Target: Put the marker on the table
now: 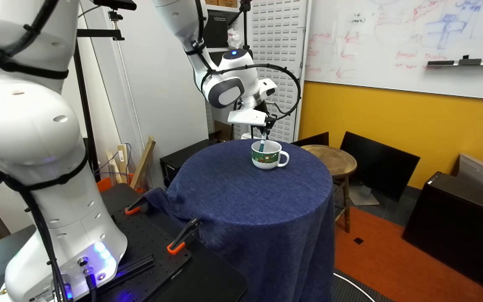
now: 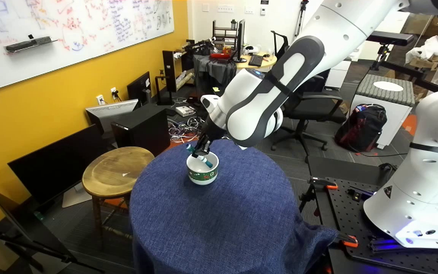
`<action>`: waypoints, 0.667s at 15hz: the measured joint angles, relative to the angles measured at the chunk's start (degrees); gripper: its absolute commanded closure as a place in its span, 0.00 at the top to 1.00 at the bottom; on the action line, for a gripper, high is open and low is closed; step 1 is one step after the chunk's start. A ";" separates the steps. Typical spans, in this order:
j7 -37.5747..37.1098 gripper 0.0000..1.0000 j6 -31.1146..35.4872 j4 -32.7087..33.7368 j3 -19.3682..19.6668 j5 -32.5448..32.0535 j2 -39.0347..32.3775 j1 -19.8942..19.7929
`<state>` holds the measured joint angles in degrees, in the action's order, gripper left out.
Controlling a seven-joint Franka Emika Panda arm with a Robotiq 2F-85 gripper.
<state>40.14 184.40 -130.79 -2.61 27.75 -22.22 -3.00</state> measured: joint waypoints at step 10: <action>-2.48 0.05 6.01 -9.37 -0.94 4.15 12.97 -0.61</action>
<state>37.66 190.40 -140.17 -3.56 31.89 -9.25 -3.61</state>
